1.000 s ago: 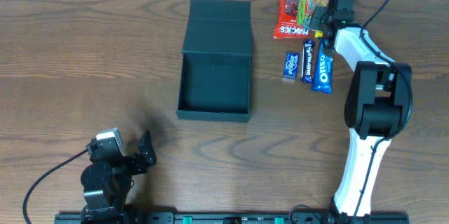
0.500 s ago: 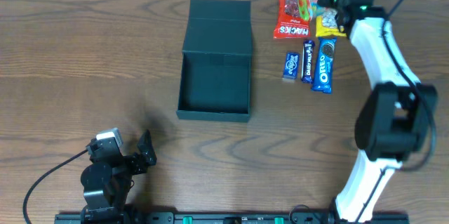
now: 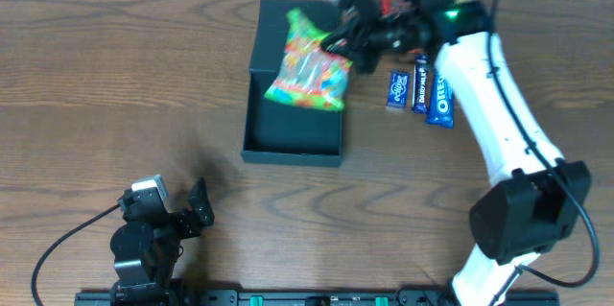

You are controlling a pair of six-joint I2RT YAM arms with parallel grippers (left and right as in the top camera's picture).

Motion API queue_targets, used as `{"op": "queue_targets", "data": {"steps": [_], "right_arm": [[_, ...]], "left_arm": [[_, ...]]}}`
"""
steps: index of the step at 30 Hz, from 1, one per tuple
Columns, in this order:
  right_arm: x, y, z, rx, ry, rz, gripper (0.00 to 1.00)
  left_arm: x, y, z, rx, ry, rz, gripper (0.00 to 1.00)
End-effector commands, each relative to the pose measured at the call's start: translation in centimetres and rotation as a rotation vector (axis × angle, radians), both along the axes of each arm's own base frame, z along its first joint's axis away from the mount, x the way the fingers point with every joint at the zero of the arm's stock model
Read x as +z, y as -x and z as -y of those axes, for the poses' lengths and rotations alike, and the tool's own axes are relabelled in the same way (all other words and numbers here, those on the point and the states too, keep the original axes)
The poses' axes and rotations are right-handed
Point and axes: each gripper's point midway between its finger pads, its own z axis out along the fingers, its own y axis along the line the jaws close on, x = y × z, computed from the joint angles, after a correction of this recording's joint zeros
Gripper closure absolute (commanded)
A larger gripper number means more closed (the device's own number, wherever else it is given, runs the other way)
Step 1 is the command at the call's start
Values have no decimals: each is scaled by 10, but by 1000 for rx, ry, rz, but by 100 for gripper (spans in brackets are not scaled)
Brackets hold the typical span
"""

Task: Pack container
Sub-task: 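Carry the Haribo bag with the right gripper and drop it into the box, then move the right gripper back and grasp the blue Oreo pack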

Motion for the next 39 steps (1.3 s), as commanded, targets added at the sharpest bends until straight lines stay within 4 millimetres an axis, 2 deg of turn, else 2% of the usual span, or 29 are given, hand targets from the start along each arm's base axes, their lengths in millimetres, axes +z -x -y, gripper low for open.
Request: {"op": "queue_targets", "data": {"steps": [1,3,7,13,20,21,22,23,28,31,33,36,37,39], "right_arm": [[6,36,-38,199,-51,61,99],[-5,46,-52,232,-23,47,99],[-23,53,-65,245,17,7,99],[-54,37,-57,112,110,-120,99],[-70,33,-57,100,131,-158,99],[-73,33,-57,95,133,-170,87],[-73,33,-57,86,134,-182,37],[-73,33,-57,77,133,-195,1],[-78,17,-45,-29,173,-218,1],[-93,-10,-19,-242,283,-243,1],[-105,-39,14,-506,385,-254,1],[-110,-72,65,-830,477,-228,1],[-110,-82,89,-948,513,-208,1],[-109,-93,123,-1102,555,-185,1]], "left_arm": [[-5,0,1,-5,-1,-7,5],[-5,0,1,-5,-1,-7,5],[-5,0,1,-5,-1,-7,5],[-5,0,1,-5,-1,-7,5],[-5,0,1,-5,-1,-7,5],[-5,0,1,-5,-1,-7,5],[-5,0,1,-5,-1,-7,5],[-5,0,1,-5,-1,-7,5],[-5,0,1,-5,-1,-7,5],[-5,0,1,-5,-1,-7,5],[-5,0,1,-5,-1,-7,5],[-5,0,1,-5,-1,-7,5],[-5,0,1,-5,-1,-7,5],[-5,0,1,-5,-1,-7,5]]}}
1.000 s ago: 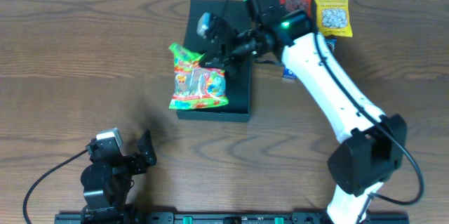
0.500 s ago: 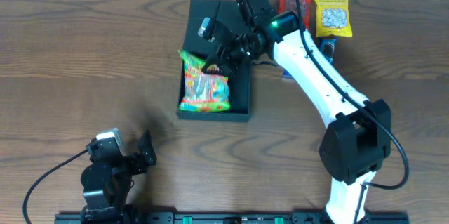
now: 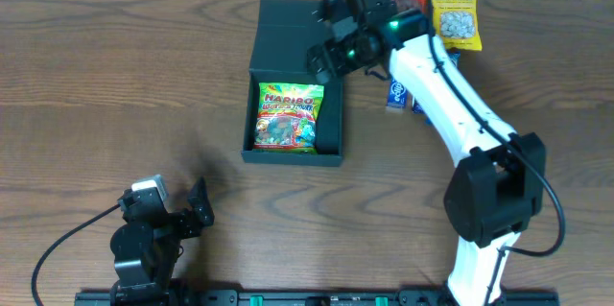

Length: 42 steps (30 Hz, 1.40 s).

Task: Pack container
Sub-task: 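Move the right gripper back and grasp the blue Oreo pack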

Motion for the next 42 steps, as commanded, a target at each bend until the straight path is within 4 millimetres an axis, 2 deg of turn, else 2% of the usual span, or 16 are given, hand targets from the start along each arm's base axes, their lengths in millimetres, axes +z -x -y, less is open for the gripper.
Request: {"op": "queue_targets", "data": {"steps": [1,5,8,10,15,17,21,25,30,33,35,39,42], "right_arm": [[-4,-31,86,-409,200,67,1],[-13,-36,126,-498,250,46,1],[-32,-32,171,-626,278,-26,1],[-45,-28,191,-670,266,-89,2],[-68,-17,231,-749,265,-185,4],[-77,-14,240,-769,268,-210,6],[-102,-9,248,-780,280,-266,16],[-125,-7,247,-772,289,-308,25],[-138,-11,245,-769,281,-313,40],[-140,-13,245,-769,279,-308,56],[-140,-14,245,-770,276,-304,64],[-130,-15,247,-772,279,-298,69],[-102,-22,247,-777,266,-267,72]], "left_arm": [[-5,0,1,-5,0,-8,5],[-5,0,1,-5,0,-8,5],[-5,0,1,-5,0,-8,5],[-5,0,1,-5,0,-8,5],[-5,0,1,-5,0,-8,5],[-5,0,1,-5,0,-8,5],[-5,0,1,-5,0,-8,5],[-5,0,1,-5,0,-8,5],[-5,0,1,-5,0,-8,5],[-5,0,1,-5,0,-8,5],[-5,0,1,-5,0,-8,5],[-5,0,1,-5,0,-8,5],[-5,0,1,-5,-1,-8,5]]}}
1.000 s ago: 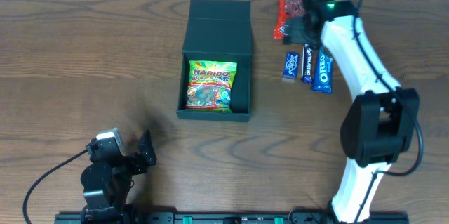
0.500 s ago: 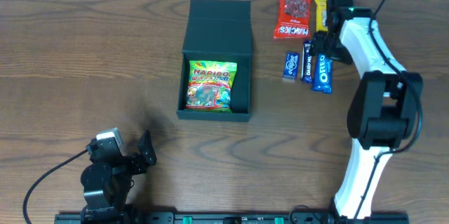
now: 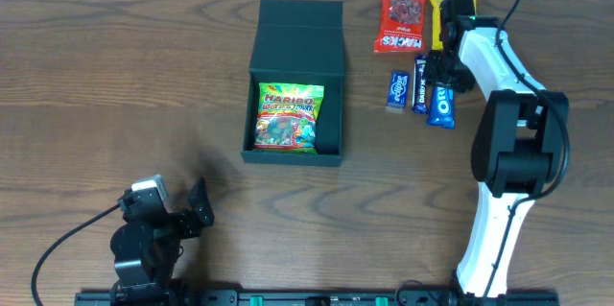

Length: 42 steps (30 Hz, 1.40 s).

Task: Pack container
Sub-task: 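Move the right gripper back and grasp the blue Oreo pack, then place the Oreo pack upright in the box beside the Haribo bag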

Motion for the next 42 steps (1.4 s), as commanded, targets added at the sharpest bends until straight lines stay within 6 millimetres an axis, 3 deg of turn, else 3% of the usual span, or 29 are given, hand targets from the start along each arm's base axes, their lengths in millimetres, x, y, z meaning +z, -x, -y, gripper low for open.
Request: {"op": "queue_targets", "data": {"steps": [1,5,8,10,13,17,20,24,31,34,36,39,42], "right_arm": [[45,-19,3,-8,4,96,72],[106,-28,-14,20,-30,188,75],[145,-21,-55,54,-139,240,75],[155,-11,-85,76,-200,233,76],[155,12,-135,130,-265,171,77],[137,46,-194,182,-284,74,78],[118,71,-224,160,-261,21,78],[97,90,-245,110,-241,-4,79],[80,97,-272,104,-254,29,76],[80,99,-273,105,-246,28,48],[80,102,-272,105,-242,18,42],[80,109,-269,103,-236,-15,24],[84,112,-265,111,-224,-29,17]], "left_arm": [[-5,0,1,-5,-1,-7,5],[-5,0,1,-5,-1,-7,5],[-5,0,1,-5,-1,-7,5],[-5,0,1,-5,-1,-7,5],[-5,0,1,-5,-1,-7,5],[-5,0,1,-5,-1,-7,5],[-5,0,1,-5,-1,-7,5],[-5,0,1,-5,-1,-7,5],[-5,0,1,-5,-1,-7,5],[-5,0,1,-5,-1,-7,5],[-5,0,1,-5,-1,-7,5],[-5,0,1,-5,-1,-7,5],[-5,0,1,-5,-1,-7,5]]}}
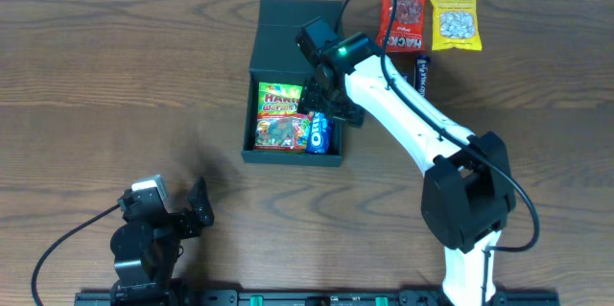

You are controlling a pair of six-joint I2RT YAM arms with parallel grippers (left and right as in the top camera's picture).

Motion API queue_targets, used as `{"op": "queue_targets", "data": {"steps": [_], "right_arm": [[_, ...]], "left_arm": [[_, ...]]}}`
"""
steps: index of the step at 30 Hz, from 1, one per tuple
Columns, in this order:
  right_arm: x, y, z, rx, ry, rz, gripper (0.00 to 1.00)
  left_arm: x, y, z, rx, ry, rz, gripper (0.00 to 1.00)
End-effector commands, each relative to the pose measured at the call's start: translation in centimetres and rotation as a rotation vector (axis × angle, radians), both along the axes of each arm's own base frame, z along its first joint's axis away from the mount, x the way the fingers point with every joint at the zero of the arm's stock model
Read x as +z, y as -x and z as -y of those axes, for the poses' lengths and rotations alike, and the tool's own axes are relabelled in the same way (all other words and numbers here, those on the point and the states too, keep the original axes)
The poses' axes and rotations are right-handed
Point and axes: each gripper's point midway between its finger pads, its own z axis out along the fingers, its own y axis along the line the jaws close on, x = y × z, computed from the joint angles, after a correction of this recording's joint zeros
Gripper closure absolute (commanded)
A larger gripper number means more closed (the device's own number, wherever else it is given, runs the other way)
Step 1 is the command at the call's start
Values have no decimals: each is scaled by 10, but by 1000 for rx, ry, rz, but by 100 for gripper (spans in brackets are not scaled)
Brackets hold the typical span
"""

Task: Pack container
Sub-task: 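Place the Oreo pack upright in the box beside the Haribo bag, then return the right gripper to the snacks and grasp the red candy bag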

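Observation:
The dark box (251, 105) stands open at the table's middle, its lid (288, 28) folded back. A Haribo bag (278, 114) lies flat inside on the left. Along the box's right wall lies a blue Oreo packet (320, 133). My right gripper (320, 109) reaches into the box from the right, its fingers shut on the packet's upper end. My left gripper (200, 205) rests at the near left, far from the box, open and holding nothing.
To the right of the lid lie a red snack bag (405, 20) and a yellow nut bag (454, 16). A dark bar (422, 74) lies below them, partly under the right arm. The left arm's cable trails along the table's front edge.
My right gripper was at the blue packets on the right of the box. It is now inside the box with the Oreo packet, which has left its place on the table.
First my right gripper held the Haribo bag above the box. Then the bag lay flat inside, with the gripper beside the lid. The gripper then stood over the blue packets at the right. Now it is in the box with the Oreo packet.

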Motion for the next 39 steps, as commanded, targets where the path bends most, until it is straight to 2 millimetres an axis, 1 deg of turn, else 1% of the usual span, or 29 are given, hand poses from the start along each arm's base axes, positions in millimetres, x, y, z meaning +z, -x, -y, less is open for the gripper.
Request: {"op": "queue_targets", "data": {"steps": [1,4,5,6,8,9,11,14,16,17,20,22,24,26,30,32,35,37,39], "right_arm": [[7,-1,1,8,8,14,17],[19,-12,12,1,46,69,17],[26,-19,21,0,81,111,17],[32,-25,28,-3,105,141,15],[49,-40,51,-29,174,222,11],[58,-50,63,-35,199,268,9],[73,-74,85,-39,219,352,7],[82,-108,112,-44,217,439,9],[83,-133,131,-54,218,495,10],[82,-147,138,-38,210,526,10],[77,-185,150,14,190,617,9],[72,-206,158,7,185,674,7],[63,-224,164,-10,185,715,7],[47,-239,166,-15,172,738,7],[13,-255,161,29,168,747,8],[-9,-261,167,26,208,738,9],[-25,-265,174,11,231,733,12],[-34,-266,180,3,234,724,17],[-44,-265,184,2,236,704,19]], "left_arm": [[-5,0,1,-5,0,-8,5],[-5,0,1,-5,0,-8,5],[-5,0,1,-5,0,-8,5],[-5,0,1,-5,0,-8,5],[-5,0,1,-5,0,-8,5],[-5,0,1,-5,0,-8,5],[-5,0,1,-5,0,-8,5],[-5,0,1,-5,0,-8,5],[-5,0,1,-5,0,-8,5],[-5,0,1,-5,0,-8,5],[-5,0,1,-5,-1,-8,5],[-5,0,1,-5,0,-8,5],[-5,0,1,-5,0,-8,5],[-5,0,1,-5,0,-8,5],[-5,0,1,-5,0,-8,5],[-5,0,1,-5,0,-8,5],[-5,0,1,-5,0,-8,5],[-5,0,1,-5,0,-8,5],[-5,0,1,-5,0,-8,5]]}}
